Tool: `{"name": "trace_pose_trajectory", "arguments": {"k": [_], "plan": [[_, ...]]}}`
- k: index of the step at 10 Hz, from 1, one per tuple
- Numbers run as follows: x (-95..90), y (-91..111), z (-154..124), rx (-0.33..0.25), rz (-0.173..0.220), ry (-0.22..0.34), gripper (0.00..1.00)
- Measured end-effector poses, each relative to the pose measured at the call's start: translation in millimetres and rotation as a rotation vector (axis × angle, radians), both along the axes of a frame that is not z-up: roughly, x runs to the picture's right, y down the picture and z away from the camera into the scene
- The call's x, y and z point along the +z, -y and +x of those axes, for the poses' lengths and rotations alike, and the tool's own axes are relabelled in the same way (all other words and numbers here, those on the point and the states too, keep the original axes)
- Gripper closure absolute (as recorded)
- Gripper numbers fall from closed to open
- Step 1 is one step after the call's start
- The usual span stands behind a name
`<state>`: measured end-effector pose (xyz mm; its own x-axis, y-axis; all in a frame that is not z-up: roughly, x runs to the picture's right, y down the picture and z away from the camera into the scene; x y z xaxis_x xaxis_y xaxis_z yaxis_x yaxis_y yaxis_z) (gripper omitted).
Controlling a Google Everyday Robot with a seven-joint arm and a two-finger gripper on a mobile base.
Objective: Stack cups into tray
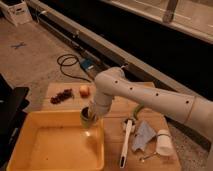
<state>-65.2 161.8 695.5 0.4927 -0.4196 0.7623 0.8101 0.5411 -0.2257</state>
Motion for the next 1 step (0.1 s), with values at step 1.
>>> {"name": "trace_pose_trajectory", "arguments": {"k": [1], "plan": [[-0.4, -7.3, -12.1, -0.023, 0.0, 0.011, 1.0]]}}
